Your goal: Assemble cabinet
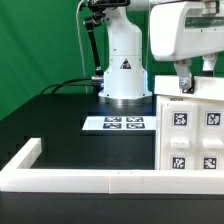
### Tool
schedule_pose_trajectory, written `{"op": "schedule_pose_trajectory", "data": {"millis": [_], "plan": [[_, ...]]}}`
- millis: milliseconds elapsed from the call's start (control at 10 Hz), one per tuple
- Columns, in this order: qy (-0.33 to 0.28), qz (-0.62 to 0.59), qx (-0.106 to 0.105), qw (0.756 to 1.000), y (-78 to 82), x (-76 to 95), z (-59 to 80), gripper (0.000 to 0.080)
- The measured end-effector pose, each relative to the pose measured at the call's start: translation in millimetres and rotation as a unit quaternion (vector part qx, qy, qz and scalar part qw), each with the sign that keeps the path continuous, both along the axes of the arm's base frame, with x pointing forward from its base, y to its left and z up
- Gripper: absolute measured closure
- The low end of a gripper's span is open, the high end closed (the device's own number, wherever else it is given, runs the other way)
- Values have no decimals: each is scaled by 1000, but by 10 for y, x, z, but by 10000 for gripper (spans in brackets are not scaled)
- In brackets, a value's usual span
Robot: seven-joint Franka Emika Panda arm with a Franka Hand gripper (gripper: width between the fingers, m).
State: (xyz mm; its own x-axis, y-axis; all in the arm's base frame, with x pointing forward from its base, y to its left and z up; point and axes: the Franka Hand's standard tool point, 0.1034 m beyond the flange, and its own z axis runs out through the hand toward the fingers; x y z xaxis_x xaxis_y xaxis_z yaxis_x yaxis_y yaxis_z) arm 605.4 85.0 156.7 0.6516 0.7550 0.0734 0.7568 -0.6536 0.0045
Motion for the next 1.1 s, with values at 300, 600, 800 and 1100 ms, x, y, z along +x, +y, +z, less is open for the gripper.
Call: {"op": "schedule_pose_trajectory", "data": {"millis": [300, 600, 800, 1100], "plan": [[2, -36, 2, 999, -7, 0, -1, 243], [10, -171, 11, 985, -12, -2, -3, 242], [13, -268, 19, 963, -28, 6, -6, 242], [12, -420, 32, 907, -29, 31, -9, 242]]}}
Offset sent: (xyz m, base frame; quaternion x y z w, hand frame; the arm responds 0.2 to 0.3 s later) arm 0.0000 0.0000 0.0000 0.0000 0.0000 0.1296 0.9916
